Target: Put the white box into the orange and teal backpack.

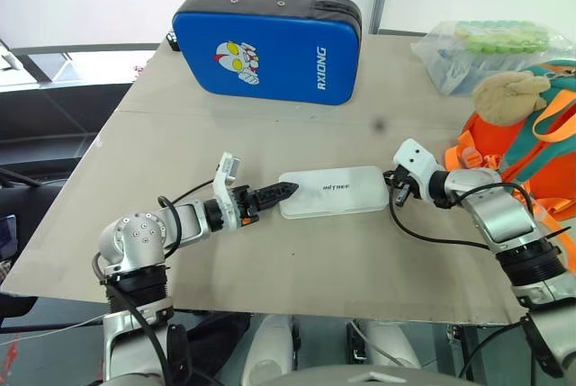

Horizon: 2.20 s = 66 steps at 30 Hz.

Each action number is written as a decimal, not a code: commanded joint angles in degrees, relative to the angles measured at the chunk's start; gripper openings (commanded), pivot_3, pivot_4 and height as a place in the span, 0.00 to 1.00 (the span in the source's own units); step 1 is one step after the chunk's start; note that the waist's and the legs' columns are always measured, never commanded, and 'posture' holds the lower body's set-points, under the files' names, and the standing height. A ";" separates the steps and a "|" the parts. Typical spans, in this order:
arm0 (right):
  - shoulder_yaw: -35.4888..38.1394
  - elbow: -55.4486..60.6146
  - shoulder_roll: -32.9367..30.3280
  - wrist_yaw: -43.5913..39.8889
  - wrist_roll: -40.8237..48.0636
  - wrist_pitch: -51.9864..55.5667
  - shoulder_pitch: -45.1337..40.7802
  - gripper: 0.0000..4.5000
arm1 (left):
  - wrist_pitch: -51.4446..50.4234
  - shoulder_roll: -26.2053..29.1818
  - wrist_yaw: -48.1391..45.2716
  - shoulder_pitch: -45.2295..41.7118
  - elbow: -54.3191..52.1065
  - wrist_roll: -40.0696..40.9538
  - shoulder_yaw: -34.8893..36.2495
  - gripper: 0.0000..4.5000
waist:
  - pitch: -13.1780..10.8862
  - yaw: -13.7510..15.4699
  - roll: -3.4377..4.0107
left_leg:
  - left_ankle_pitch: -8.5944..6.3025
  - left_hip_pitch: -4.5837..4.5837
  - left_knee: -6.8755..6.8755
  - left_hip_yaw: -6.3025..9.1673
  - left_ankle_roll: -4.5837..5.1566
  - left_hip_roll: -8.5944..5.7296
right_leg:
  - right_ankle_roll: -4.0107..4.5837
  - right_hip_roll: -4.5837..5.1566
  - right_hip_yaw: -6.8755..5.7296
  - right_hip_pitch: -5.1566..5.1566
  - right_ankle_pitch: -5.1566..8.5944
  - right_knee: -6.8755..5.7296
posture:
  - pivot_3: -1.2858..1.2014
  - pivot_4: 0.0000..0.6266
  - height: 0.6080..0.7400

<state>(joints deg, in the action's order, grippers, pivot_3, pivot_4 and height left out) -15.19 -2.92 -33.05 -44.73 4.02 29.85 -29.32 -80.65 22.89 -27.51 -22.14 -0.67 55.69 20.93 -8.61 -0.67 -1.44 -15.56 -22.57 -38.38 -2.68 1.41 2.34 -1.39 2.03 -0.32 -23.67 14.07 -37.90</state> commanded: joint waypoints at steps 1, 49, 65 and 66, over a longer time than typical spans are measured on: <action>-1.97 2.52 1.79 -1.41 -0.05 0.21 0.78 0.00 | -0.94 -0.98 -0.97 0.54 0.09 1.44 -0.91 0.96 | 0.00 -0.01 0.00 | 0.00 0.01 0.00 0.01 0.00 0.00 | 0.00 0.00 0.00 0.00 0.00 -0.01 | 0.52 0.24 1.00; 51.65 38.43 -0.30 29.06 29.24 23.73 26.39 1.00 | 22.44 -2.49 -13.21 -7.63 -1.93 -3.63 -10.10 0.24 | -0.07 -0.18 0.12 | -0.01 -0.06 0.04 0.13 0.03 -0.12 | -0.01 -0.10 -0.06 0.04 0.02 0.12 | 0.52 0.24 1.00; 36.42 19.76 -1.45 28.47 16.59 3.23 6.60 0.04 | 26.86 -5.34 -5.52 -4.57 -8.72 -2.58 -6.19 0.24 | -0.13 0.04 0.18 | -0.01 -0.18 0.05 0.07 0.03 -0.12 | -0.08 -0.08 0.05 -0.09 0.05 0.11 | 0.52 0.24 1.00; 35.56 19.46 -1.74 26.82 16.96 2.40 5.79 0.02 | 27.94 -5.75 -4.69 -4.85 -8.29 -2.82 -5.57 0.24 | -0.14 0.01 0.18 | -0.01 -0.18 0.05 0.08 0.03 -0.11 | -0.08 -0.08 0.05 -0.08 0.05 0.11 | 0.52 0.24 1.00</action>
<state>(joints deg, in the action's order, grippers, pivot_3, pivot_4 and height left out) 20.79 15.41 -33.26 -15.13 20.59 35.48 -21.22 -56.20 17.77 -33.11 -25.71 -7.49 51.92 12.87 -8.75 -0.66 -1.26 -15.56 -22.74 -38.33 -2.61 1.43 2.22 -1.47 1.95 -0.27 -23.75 14.12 -37.79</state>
